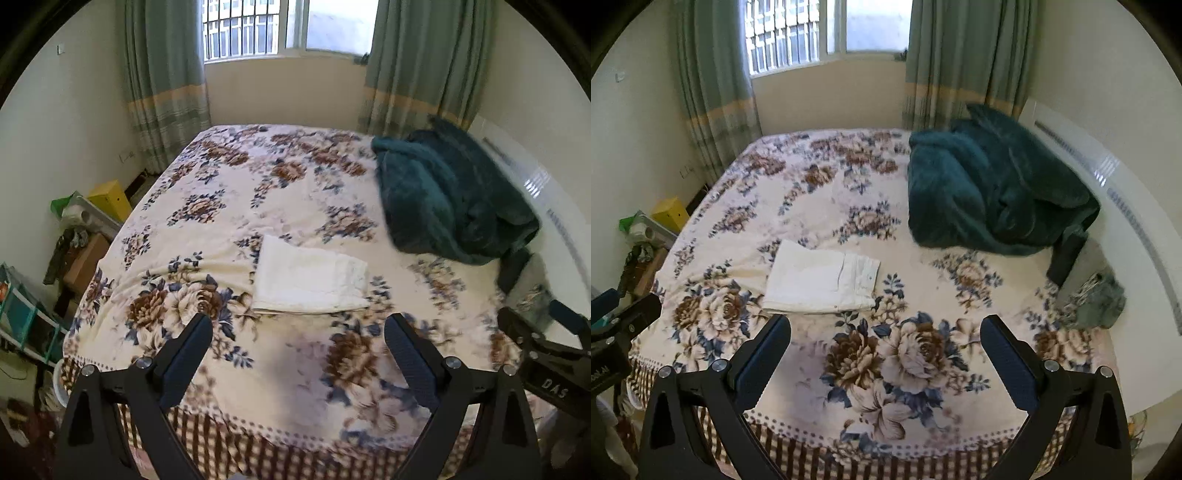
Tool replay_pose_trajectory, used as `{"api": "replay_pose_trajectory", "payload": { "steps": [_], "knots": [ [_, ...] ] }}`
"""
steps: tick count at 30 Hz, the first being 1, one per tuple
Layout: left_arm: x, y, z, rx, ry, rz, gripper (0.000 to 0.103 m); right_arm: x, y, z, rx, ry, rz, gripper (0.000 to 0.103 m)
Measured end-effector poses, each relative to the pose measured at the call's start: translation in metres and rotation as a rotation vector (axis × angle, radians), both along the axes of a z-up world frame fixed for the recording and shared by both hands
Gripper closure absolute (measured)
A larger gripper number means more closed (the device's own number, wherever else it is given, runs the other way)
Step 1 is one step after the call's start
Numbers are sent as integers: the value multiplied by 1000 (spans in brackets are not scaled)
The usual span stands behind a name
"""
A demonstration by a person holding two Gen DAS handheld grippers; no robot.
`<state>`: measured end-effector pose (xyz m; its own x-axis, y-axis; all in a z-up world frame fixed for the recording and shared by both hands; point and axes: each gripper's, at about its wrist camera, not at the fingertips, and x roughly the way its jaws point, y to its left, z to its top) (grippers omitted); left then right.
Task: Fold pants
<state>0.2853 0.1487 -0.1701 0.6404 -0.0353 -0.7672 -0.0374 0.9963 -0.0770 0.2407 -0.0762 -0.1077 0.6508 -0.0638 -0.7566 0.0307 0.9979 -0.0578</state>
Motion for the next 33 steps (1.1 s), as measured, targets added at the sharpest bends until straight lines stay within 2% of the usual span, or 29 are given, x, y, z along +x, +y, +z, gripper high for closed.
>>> {"api": "replay_pose_trajectory", "payload": {
  "steps": [7, 16, 23, 28, 30, 33],
  "knots": [
    [-55, 2, 64, 35, -73, -9, 8, -70, 12, 82, 18, -76, 21, 0],
    [-101, 13, 103, 52, -136, 20, 8, -131, 31, 145, 38, -133, 62, 0],
    [-118, 20, 115, 61, -166, 56, 8, -152, 37, 169, 38, -173, 83, 0],
    [-120, 22, 118, 64, -169, 67, 8, -151, 37, 170, 46, -172, 90, 0],
    [-121, 22, 117, 66, -165, 70, 1, -149, 36, 168, 52, -164, 98, 0],
    [-123, 21, 117, 79, -173, 75, 0, -145, 32, 165, 56, -153, 92, 0]
  ]
}}
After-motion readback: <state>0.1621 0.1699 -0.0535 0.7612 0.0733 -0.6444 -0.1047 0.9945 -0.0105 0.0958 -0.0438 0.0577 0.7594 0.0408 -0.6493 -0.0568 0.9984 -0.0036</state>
